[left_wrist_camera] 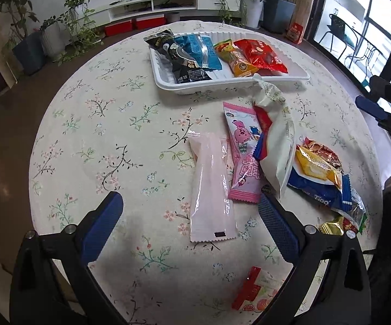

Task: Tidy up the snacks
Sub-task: 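Lower the left gripper onto the pink translucent pouch and close it, then grasp the white long bag with the right gripper while the left holds the pink pouch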

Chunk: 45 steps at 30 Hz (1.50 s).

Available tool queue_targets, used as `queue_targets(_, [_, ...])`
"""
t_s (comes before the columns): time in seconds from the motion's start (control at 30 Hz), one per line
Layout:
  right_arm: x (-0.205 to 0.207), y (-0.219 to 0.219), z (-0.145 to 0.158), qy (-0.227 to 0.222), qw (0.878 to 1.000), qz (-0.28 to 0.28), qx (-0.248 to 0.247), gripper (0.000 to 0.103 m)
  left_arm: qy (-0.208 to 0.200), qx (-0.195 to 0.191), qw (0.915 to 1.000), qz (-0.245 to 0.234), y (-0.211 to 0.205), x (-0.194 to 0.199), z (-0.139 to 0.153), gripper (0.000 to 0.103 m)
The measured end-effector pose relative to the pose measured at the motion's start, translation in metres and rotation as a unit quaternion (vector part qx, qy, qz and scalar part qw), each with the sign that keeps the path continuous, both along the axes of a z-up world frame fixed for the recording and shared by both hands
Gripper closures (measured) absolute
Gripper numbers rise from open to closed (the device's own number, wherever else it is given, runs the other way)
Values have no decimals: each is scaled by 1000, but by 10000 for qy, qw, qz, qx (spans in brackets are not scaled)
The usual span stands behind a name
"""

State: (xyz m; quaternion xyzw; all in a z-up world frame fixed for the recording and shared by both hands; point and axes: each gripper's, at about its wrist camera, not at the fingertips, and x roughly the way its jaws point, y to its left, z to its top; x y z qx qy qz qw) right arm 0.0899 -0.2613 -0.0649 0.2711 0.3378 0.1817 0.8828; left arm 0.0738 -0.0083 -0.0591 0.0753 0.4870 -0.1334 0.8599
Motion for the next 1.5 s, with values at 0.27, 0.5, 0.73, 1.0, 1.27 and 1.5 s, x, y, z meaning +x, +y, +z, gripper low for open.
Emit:
queue_targets(0.27, [-1, -2, -10, 105, 9999, -109, -32, 22, 127, 401, 9988, -252, -3, 21, -5, 35])
queue_targets(0.5, [-2, -2, -11, 156, 9998, -87, -6, 22, 236, 495, 9982, -241, -16, 40, -19, 35])
queue_targets(0.73, [0, -2, -13, 244, 9996, -93, 48, 22, 383, 576, 9974, -220, -21, 53, -29, 35])
queue_targets(1.0, [-1, 6, -11, 222, 9997, 27, -75, 22, 531, 394, 9975, -254, -21, 54, -37, 45])
queue_targets(1.27, [1, 8, -13, 353, 9991, 145, 176, 22, 489, 368, 9972, -439, -29, 50, -36, 68])
queue_targets(1.5, [7, 39, -3, 624, 9974, 366, -68, 22, 420, 302, 9972, -549, -27, 40, -34, 76])
